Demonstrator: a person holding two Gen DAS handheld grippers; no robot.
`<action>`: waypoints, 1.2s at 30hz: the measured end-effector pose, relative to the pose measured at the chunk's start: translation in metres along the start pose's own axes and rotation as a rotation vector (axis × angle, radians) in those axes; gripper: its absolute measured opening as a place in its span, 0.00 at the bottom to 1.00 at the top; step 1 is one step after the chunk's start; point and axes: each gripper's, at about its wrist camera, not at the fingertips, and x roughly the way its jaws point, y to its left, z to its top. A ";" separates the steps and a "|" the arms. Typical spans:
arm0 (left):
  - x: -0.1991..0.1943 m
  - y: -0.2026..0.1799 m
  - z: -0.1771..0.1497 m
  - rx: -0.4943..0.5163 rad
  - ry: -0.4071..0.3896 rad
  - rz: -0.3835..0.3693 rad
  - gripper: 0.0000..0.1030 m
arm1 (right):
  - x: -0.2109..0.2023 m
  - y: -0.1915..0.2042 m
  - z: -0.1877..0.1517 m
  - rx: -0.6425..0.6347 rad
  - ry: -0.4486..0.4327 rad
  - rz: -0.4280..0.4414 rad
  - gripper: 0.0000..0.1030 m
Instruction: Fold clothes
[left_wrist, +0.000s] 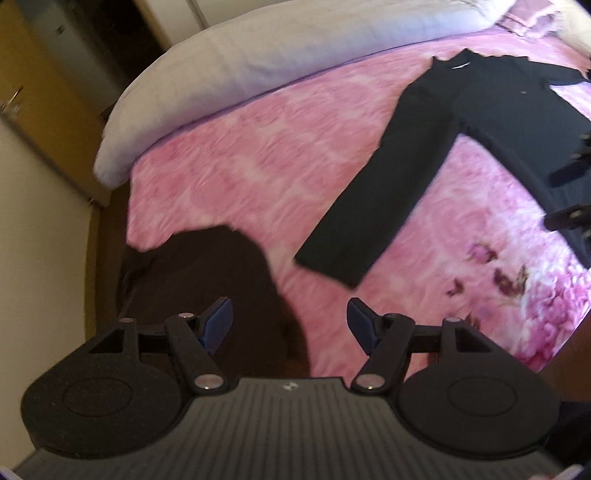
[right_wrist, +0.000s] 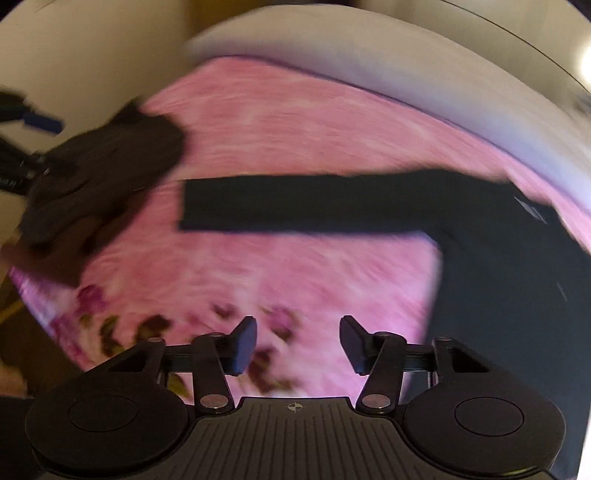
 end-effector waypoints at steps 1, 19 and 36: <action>0.002 0.005 -0.006 -0.005 0.005 0.003 0.63 | 0.011 0.013 0.007 -0.069 -0.011 0.016 0.52; 0.090 0.048 -0.036 -0.042 0.011 -0.067 0.63 | 0.220 0.140 0.045 -0.805 -0.067 -0.028 0.42; 0.116 0.008 0.045 -0.026 -0.066 -0.158 0.63 | 0.121 -0.003 0.161 -0.170 -0.262 0.159 0.04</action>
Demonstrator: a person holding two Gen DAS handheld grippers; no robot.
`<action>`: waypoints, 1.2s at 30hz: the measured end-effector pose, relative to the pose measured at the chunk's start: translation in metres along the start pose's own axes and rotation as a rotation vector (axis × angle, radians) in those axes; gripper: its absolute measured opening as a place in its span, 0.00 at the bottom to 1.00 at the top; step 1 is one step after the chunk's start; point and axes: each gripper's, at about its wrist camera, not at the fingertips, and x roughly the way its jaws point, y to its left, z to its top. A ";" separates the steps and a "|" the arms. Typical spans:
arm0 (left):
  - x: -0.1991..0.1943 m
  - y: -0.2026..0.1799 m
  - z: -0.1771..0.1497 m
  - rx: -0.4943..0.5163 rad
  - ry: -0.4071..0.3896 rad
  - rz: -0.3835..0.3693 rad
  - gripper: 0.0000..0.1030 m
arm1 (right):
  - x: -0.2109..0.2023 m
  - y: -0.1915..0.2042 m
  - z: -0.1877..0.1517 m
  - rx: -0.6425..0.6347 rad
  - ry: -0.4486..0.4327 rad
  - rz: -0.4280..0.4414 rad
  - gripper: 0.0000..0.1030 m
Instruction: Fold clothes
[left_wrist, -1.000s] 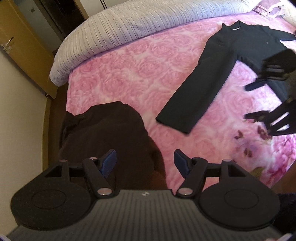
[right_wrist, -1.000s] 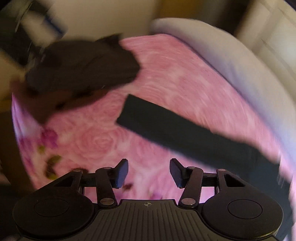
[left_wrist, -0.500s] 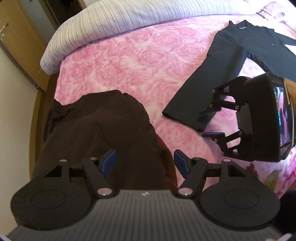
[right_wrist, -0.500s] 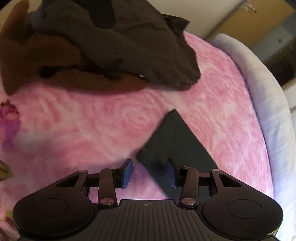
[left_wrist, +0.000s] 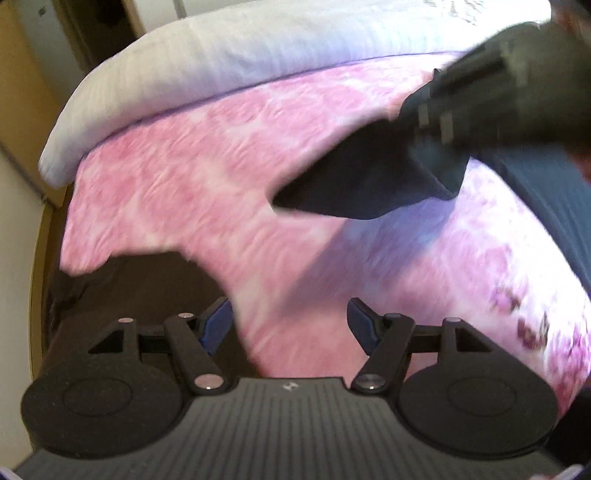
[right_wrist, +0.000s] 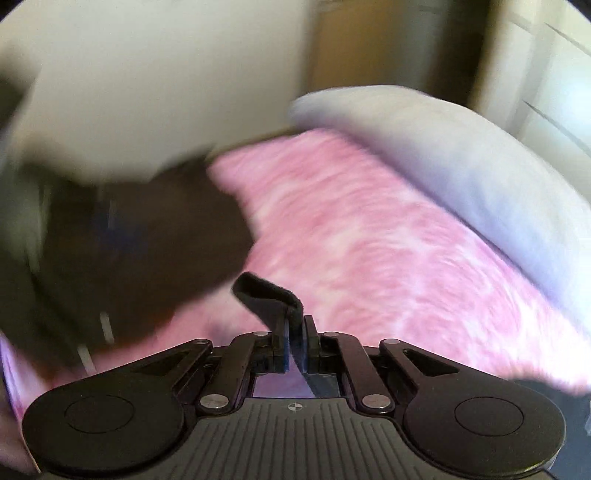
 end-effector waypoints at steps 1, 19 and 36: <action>0.006 -0.012 0.011 0.014 -0.009 0.003 0.63 | -0.011 -0.021 0.003 0.071 -0.034 0.006 0.04; 0.100 -0.336 0.183 -0.018 0.077 -0.038 0.63 | -0.250 -0.497 -0.289 1.118 -0.389 -0.468 0.04; 0.228 -0.307 0.246 -0.022 0.152 -0.080 0.32 | -0.239 -0.499 -0.421 1.307 -0.164 -0.379 0.04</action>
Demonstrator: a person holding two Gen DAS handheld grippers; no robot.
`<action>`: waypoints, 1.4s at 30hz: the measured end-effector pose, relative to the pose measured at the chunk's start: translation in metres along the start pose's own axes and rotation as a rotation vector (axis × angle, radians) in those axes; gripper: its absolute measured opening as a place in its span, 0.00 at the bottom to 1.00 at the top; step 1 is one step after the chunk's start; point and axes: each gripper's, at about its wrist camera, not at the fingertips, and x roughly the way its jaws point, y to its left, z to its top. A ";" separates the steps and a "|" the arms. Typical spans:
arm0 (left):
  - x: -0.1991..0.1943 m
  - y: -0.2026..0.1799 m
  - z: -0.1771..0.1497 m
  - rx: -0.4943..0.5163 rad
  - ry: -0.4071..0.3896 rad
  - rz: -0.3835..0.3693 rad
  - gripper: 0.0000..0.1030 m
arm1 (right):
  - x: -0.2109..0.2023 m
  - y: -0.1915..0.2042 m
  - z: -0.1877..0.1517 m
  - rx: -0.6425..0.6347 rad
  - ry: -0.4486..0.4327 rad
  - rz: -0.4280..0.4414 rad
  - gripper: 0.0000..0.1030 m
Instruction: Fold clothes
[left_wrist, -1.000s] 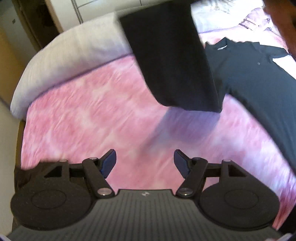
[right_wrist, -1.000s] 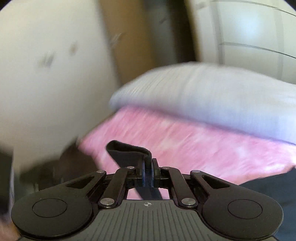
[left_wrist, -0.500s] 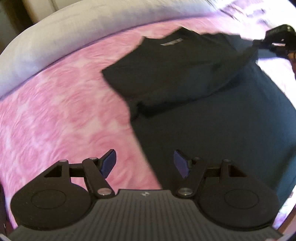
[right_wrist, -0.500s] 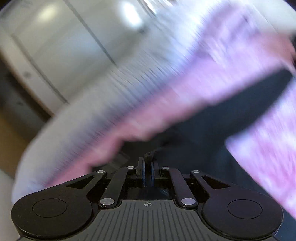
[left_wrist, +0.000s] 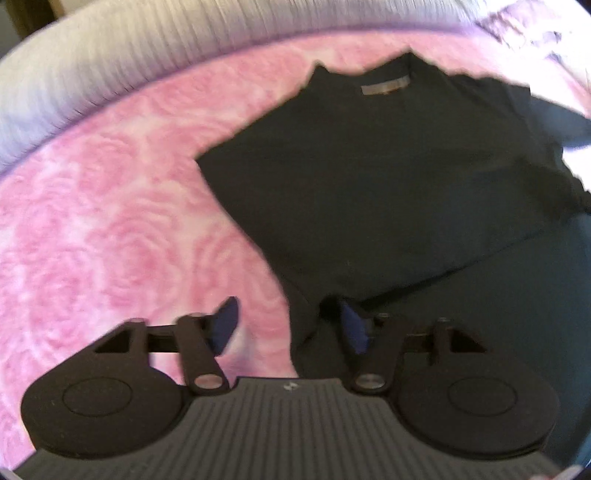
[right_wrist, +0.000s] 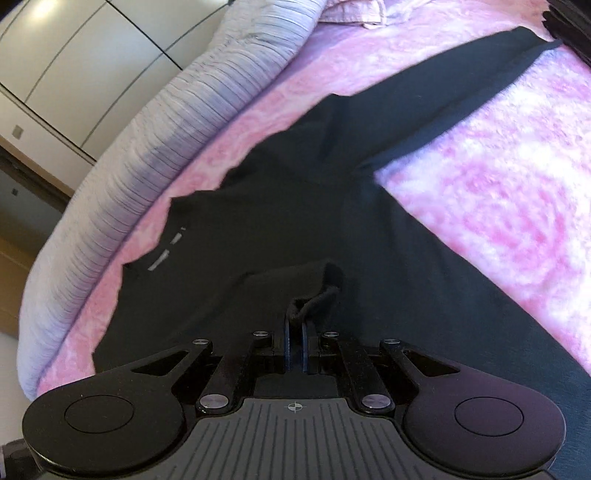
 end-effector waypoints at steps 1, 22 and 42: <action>0.008 -0.001 -0.002 0.020 0.021 0.011 0.26 | 0.000 -0.005 -0.001 0.009 0.005 -0.013 0.05; -0.026 -0.011 -0.013 0.160 -0.180 -0.099 0.23 | 0.028 -0.029 0.030 0.115 0.166 0.028 0.55; 0.019 -0.030 -0.010 0.296 -0.005 -0.078 0.23 | 0.011 -0.032 0.024 -0.139 0.088 -0.123 0.33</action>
